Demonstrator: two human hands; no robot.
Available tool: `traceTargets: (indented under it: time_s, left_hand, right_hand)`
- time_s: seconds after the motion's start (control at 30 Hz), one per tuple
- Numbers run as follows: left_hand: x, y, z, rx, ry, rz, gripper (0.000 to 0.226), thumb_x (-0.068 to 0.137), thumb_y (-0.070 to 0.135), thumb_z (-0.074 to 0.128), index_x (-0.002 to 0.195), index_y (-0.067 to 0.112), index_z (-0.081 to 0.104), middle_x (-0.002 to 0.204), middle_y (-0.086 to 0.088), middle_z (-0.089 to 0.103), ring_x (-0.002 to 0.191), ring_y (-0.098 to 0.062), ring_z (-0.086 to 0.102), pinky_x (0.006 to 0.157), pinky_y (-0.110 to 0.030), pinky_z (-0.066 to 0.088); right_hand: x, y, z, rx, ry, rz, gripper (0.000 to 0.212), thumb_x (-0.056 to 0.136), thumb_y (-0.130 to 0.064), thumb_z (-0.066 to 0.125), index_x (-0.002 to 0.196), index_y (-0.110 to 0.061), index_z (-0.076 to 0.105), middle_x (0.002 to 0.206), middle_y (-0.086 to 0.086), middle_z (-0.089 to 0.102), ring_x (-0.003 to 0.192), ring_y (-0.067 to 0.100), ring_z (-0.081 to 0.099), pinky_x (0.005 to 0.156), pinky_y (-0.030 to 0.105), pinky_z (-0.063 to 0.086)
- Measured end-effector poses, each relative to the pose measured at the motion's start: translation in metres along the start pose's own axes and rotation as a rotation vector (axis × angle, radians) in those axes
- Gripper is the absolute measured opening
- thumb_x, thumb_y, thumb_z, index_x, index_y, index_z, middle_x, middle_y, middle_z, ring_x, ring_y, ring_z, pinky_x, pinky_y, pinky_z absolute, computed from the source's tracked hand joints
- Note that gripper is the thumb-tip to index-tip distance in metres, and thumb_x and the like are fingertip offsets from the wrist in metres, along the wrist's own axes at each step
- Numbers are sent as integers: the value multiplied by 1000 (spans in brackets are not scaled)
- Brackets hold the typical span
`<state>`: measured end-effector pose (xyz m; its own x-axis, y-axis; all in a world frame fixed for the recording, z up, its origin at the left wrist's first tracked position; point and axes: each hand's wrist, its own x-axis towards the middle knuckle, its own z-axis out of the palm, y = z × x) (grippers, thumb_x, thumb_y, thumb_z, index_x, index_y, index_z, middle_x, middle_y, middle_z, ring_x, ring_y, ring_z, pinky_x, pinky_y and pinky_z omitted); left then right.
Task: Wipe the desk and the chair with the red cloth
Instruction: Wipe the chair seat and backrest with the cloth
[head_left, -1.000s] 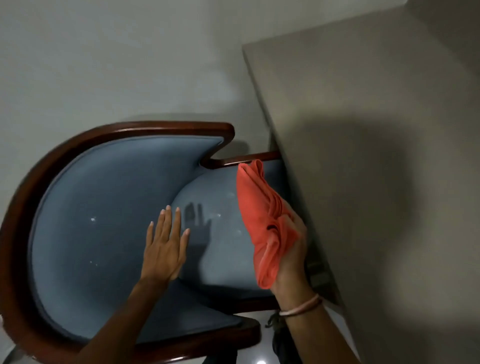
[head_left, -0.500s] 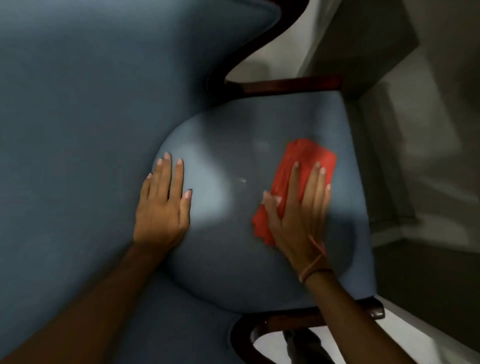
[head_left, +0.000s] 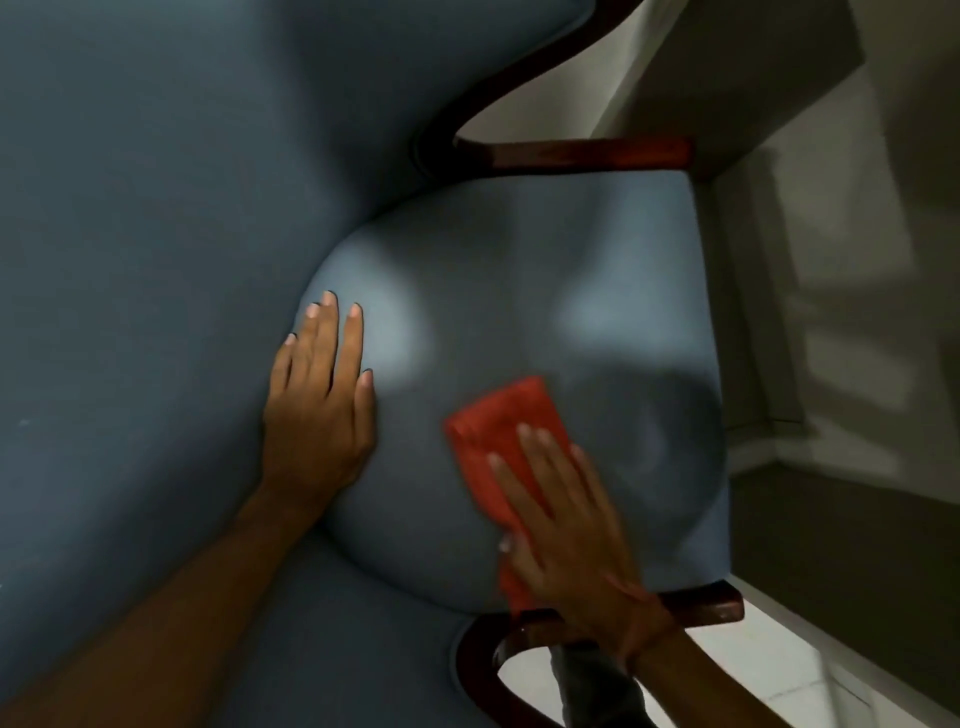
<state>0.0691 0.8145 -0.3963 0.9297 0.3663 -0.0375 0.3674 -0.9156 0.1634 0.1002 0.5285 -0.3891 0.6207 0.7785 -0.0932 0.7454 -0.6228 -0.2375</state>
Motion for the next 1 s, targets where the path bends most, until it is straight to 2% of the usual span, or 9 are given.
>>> traceTargets:
  time_s: [0.1, 0.23, 0.37, 0.5, 0.57, 0.63, 0.77, 0.87, 1.0]
  left_hand:
    - [0, -1, 2, -2, -2, -12, 60, 103, 32, 20, 160, 13, 14, 168, -17, 19, 157, -30, 18, 124, -48, 25]
    - [0, 1, -1, 8, -38, -26, 60, 103, 31, 19, 160, 11, 15, 168, -18, 20, 156, -31, 19, 124, -49, 25]
    - [2, 13, -20, 76, -87, -50, 56, 106, 29, 20, 157, 8, 25, 167, -18, 23, 155, -31, 22, 125, -50, 23]
    - [18, 59, -43, -88, 150, -26, 50, 106, 31, 28, 145, 6, 46, 155, -21, 44, 148, -35, 37, 122, -54, 29]
    - [30, 106, -41, -190, 144, 32, 54, 103, 37, 35, 148, 8, 43, 157, -23, 40, 149, -37, 34, 122, -56, 27]
    - [40, 151, -28, -260, 12, -53, 64, 100, 48, 37, 155, 14, 34, 165, -23, 24, 155, -38, 19, 124, -60, 19]
    - [42, 186, 11, -89, -97, -223, 71, 100, 55, 27, 161, 19, 13, 169, -20, 8, 157, -39, 4, 124, -62, 13]
    - [36, 178, 18, -108, -10, -124, 62, 103, 39, 32, 159, 13, 23, 167, -23, 20, 156, -39, 15, 123, -57, 22]
    - [-14, 158, 19, -102, -67, 280, 67, 98, 27, 41, 160, 14, 18, 168, -20, 16, 157, -35, 10, 125, -55, 18]
  right_hand:
    - [-29, 39, -10, -35, 42, 148, 78, 90, -38, 49, 160, -27, 17, 171, 8, 8, 158, 28, 12, 129, 44, 3]
    - [40, 42, -19, 62, 126, 356, 76, 90, -41, 50, 158, -19, 24, 168, 19, 15, 156, 37, 12, 130, 47, 7]
    - [107, 4, -31, 220, 127, 229, 67, 92, -37, 44, 155, -14, 36, 165, 22, 23, 156, 35, 17, 126, 53, 20]
    - [123, 42, -54, 398, 310, 251, 48, 102, -30, 42, 144, -9, 53, 157, 19, 43, 149, 30, 38, 125, 48, 26]
    - [134, 83, -65, 273, 310, 386, 50, 103, -36, 37, 148, -17, 48, 161, 16, 37, 153, 28, 31, 128, 44, 18]
    - [145, 115, -65, 114, 170, 443, 54, 104, -43, 32, 155, -25, 35, 167, 14, 22, 157, 28, 17, 129, 49, 11]
    - [150, 132, -45, 13, 93, 408, 59, 103, -48, 27, 159, -31, 21, 170, 11, 12, 158, 27, 9, 128, 50, 8]
    - [151, 135, -39, 13, 147, 407, 58, 102, -49, 27, 158, -32, 24, 169, 11, 16, 158, 26, 12, 128, 49, 10]
    - [151, 134, -41, 18, 178, 404, 59, 102, -51, 27, 158, -33, 25, 169, 10, 16, 158, 26, 13, 128, 49, 11]
